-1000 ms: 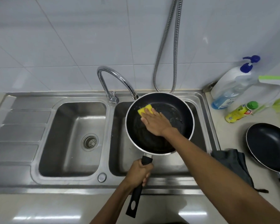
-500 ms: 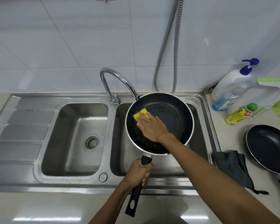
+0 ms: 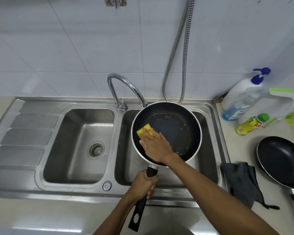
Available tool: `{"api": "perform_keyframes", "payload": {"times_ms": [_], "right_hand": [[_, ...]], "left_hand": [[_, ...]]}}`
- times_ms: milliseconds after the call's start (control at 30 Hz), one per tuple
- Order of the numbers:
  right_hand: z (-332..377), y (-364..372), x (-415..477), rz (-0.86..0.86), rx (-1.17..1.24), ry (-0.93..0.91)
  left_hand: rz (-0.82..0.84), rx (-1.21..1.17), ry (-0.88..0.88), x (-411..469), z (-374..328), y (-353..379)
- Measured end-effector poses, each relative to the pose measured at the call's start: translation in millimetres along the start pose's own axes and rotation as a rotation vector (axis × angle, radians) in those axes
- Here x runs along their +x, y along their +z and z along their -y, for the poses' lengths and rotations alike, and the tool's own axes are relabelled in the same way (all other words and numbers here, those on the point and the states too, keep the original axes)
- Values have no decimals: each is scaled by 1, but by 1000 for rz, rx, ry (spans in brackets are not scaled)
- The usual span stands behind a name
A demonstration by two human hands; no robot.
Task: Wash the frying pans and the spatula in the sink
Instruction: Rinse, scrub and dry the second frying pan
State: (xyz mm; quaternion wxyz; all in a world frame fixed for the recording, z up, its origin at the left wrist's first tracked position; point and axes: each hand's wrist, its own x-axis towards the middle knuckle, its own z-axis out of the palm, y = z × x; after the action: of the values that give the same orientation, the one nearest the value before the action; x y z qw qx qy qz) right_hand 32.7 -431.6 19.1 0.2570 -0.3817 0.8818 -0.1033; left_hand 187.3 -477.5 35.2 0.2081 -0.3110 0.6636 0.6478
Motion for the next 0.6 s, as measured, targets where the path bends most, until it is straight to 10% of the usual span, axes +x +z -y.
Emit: {"api": "perform_keyframes", "payload": {"times_ms": [333, 600], "right_hand": [[-85, -10, -18, -226, -85, 219], [-6, 21, -21, -209, 127, -51]], "left_hand": [[-24, -22, -1, 2, 0, -4], [-26, 36, -6, 0, 3, 3]]}}
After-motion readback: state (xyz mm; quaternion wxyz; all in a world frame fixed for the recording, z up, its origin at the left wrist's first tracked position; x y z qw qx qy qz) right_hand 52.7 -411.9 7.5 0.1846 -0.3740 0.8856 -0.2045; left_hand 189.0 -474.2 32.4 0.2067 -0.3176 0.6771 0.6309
